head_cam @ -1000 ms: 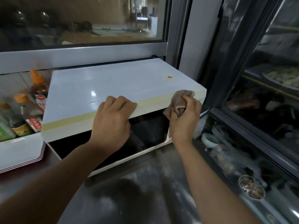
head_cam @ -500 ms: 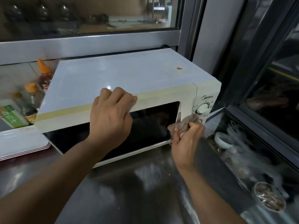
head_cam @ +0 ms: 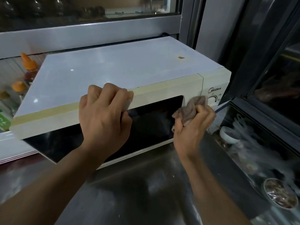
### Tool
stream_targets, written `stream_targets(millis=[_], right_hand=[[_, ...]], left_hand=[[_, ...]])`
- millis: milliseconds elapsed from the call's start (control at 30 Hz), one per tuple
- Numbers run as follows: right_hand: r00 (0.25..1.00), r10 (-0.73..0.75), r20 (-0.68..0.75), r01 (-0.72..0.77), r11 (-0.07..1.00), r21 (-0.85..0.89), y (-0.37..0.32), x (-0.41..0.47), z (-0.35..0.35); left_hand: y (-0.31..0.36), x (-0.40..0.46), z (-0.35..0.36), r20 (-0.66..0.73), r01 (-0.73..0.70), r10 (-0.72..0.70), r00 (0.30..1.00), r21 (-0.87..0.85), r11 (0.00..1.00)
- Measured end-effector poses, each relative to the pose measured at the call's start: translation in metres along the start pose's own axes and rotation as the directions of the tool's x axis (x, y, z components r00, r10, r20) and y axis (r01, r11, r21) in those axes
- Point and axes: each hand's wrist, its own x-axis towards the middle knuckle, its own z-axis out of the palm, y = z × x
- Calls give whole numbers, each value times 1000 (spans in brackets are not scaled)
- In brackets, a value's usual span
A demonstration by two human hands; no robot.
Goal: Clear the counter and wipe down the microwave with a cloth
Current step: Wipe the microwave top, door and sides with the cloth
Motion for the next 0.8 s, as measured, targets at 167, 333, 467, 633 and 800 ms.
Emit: stream_targets(millis=[167, 333, 467, 633, 800], right_hand=[[997, 71, 24, -73, 988, 135, 23, -21, 4], [978, 187, 93, -202, 958, 205, 44, -51, 10], [919, 338, 201, -375, 908, 186, 56, -71, 17], [864, 438, 248, -485, 856, 178, 58, -76, 20], [744, 576, 339, -646, 749, 144, 25, -66, 7]], left_hand=[[-1, 0, 2, -23, -17, 18, 1000, 27, 1000], [-1, -1, 1, -13, -22, 22, 1000, 12, 1000], [-3, -1, 0, -13, -29, 29, 999, 12, 1000], [-1, 0, 0, 2, 10, -10, 1000, -7, 1000], [-2, 1, -10, 66, 4, 0, 998, -50, 999]])
